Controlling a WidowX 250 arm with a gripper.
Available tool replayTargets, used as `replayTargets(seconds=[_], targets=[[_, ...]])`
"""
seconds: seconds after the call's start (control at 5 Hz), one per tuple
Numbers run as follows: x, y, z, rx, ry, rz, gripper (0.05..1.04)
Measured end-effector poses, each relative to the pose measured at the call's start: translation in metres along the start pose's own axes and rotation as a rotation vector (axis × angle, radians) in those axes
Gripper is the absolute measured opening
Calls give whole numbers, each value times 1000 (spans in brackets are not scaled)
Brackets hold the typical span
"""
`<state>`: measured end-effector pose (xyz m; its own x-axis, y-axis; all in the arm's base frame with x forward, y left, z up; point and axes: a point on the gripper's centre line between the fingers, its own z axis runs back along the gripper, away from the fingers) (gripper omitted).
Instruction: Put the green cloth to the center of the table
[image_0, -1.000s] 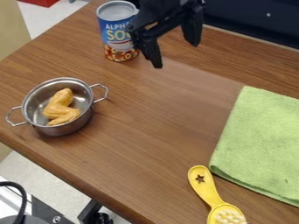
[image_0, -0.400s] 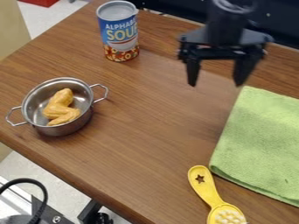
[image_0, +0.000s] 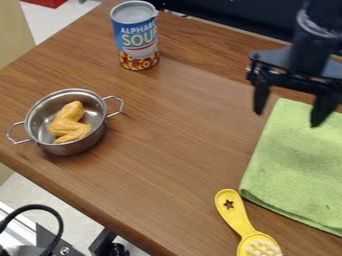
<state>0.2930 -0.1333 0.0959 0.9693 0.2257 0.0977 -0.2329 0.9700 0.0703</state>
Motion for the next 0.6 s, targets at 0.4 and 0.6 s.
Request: replayTargets(seconds=[0.4, 0.6], targets=[[-14, -38, -20, -30, -11, -105, 413], [-17, -45, -33, -16, -10, -118, 185]])
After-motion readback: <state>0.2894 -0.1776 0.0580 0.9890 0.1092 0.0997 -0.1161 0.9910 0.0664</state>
